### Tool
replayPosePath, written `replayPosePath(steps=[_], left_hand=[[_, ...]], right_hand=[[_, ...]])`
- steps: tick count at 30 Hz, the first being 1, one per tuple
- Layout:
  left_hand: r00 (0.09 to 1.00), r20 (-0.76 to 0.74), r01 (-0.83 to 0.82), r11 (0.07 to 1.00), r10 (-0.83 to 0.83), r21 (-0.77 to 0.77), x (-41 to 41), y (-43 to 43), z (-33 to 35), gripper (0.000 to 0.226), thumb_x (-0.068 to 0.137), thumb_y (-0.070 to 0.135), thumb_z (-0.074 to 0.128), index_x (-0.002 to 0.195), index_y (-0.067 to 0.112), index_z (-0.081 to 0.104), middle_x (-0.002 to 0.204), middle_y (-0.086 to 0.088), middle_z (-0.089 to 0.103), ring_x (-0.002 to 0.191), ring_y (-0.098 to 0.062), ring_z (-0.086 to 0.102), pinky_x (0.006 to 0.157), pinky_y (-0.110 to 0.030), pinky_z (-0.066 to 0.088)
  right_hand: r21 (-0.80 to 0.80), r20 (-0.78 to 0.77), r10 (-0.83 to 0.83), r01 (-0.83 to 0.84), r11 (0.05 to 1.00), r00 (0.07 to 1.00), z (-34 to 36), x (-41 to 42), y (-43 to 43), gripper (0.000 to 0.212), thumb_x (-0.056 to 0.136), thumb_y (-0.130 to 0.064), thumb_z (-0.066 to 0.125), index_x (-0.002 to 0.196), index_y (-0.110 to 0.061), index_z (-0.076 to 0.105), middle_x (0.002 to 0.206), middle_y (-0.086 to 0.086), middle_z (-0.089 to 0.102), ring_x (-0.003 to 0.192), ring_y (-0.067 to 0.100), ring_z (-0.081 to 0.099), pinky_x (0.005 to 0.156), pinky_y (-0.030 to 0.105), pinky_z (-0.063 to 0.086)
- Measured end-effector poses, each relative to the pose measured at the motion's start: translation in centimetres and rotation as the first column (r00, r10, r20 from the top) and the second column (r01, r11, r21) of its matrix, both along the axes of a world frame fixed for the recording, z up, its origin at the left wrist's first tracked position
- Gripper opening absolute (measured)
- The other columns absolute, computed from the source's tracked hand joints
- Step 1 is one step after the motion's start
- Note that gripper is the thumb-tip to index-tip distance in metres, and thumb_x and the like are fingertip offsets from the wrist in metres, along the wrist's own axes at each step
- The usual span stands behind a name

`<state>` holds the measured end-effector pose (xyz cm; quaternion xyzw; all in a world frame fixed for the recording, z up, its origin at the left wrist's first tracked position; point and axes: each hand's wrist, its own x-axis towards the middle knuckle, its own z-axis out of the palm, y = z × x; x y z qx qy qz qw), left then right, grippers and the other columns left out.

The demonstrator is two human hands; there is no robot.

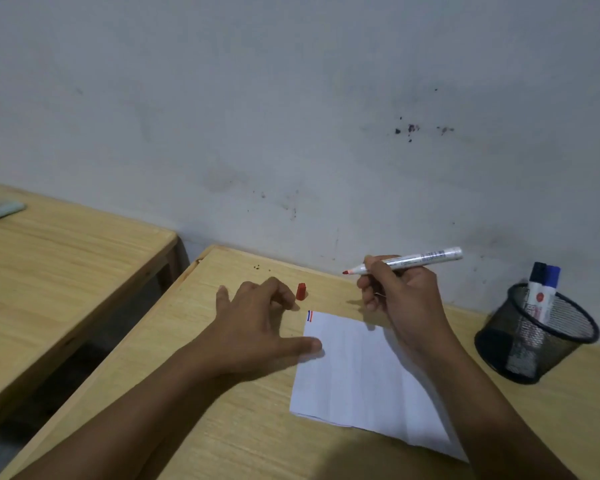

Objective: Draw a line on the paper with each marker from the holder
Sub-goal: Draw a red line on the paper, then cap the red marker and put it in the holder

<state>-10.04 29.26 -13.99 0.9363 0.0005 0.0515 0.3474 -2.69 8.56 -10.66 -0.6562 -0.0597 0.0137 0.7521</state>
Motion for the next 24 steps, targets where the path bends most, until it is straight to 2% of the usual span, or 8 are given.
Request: replayPosePath(steps=[4,7,10,13,15,17,21,24], left_hand=[[0.987,-0.049,-0.148,0.987,0.151,0.056,3.5,-0.8,1.4,0.052,0.079,0.068,0.057,0.122,0.039,0.051,0.088,0.019,0.065,0.105,-0.012,0.059,0.096,-0.047,0.029],[0.978,-0.057,-0.187,0.968,0.199,0.170,4.8,-1.5,2.9,0.027,0.087,0.051,0.058,0.101,0.032,0.070,0.087,0.013,0.070,0.100,-0.016,0.063,0.088,-0.043,0.028],[0.975,-0.021,-0.220,0.974,0.221,0.052,4.4,-2.3,4.4,0.014,0.084,0.040,0.062,0.078,0.033,0.073,0.080,0.018,0.072,0.089,-0.010,0.064,0.083,-0.038,0.034],[0.990,0.064,-0.104,0.954,0.127,-0.281,3.1,-3.4,7.1,0.008,0.084,0.030,0.067,0.081,0.033,0.073,0.086,0.021,0.076,0.089,-0.004,0.068,0.084,-0.039,0.053],[0.991,0.123,0.014,0.897,0.045,-0.441,1.7,-4.7,9.7,0.012,0.088,0.021,0.069,0.097,0.027,0.075,0.097,0.009,0.078,0.088,0.001,0.068,0.081,-0.025,0.054],[0.982,0.183,0.130,0.863,-0.044,-0.488,-0.1,-6.6,12.8,0.018,0.090,0.016,0.069,0.106,0.018,0.075,0.100,0.007,0.078,0.085,0.006,0.067,0.076,-0.012,0.050],[0.952,0.265,0.266,0.833,-0.150,-0.484,-2.9,-10.1,17.6,0.019,0.090,0.017,0.069,0.107,0.017,0.076,0.097,0.009,0.078,0.085,-0.001,0.066,0.080,-0.019,0.055],[0.928,0.323,0.327,0.820,-0.185,-0.470,-4.6,-12.3,19.8,0.020,0.089,0.014,0.069,0.108,0.015,0.076,0.088,0.007,0.077,0.073,0.003,0.064,0.066,-0.012,0.049]], right_hand=[[-0.017,0.019,-0.005,0.005,1.000,1.000,1.8,-1.4,-1.4,0.027,0.096,-0.009,0.064,0.098,0.018,0.065,0.066,0.015,0.064,0.048,0.015,0.051,0.043,0.023,0.044],[-0.040,0.041,-0.006,0.008,0.999,0.999,2.8,-2.9,-3.1,0.024,0.095,-0.008,0.065,0.096,0.016,0.067,0.068,0.018,0.064,0.049,0.016,0.052,0.043,0.024,0.045],[-0.038,0.062,-0.017,0.020,0.999,0.998,4.1,-3.9,-5.3,0.017,0.095,-0.008,0.065,0.087,0.006,0.069,0.064,0.015,0.065,0.050,0.019,0.053,0.043,0.026,0.045],[-0.025,0.092,-0.045,0.047,0.999,0.995,6.0,-4.6,-7.1,0.018,0.096,-0.008,0.064,0.088,0.008,0.070,0.064,0.014,0.065,0.049,0.018,0.053,0.042,0.027,0.045],[-0.022,0.126,-0.052,0.056,0.998,0.991,7.4,-5.0,-7.7,0.022,0.096,-0.008,0.063,0.092,0.012,0.070,0.064,0.012,0.065,0.049,0.016,0.054,0.043,0.027,0.045],[0.003,0.174,-0.072,0.072,0.997,0.982,9.5,-6.0,-8.2,0.023,0.096,-0.010,0.064,0.091,0.011,0.071,0.064,0.012,0.065,0.048,0.015,0.054,0.043,0.027,0.045],[0.022,0.256,-0.101,0.098,0.995,0.962,13.4,-8.6,-9.2,0.021,0.096,-0.013,0.065,0.092,0.006,0.072,0.066,0.011,0.067,0.052,0.016,0.056,0.047,0.027,0.047],[0.038,0.297,-0.110,0.104,0.994,0.948,15.6,-10.5,-10.4,0.020,0.096,-0.014,0.065,0.093,0.004,0.071,0.067,0.011,0.067,0.053,0.016,0.057,0.048,0.028,0.048]])
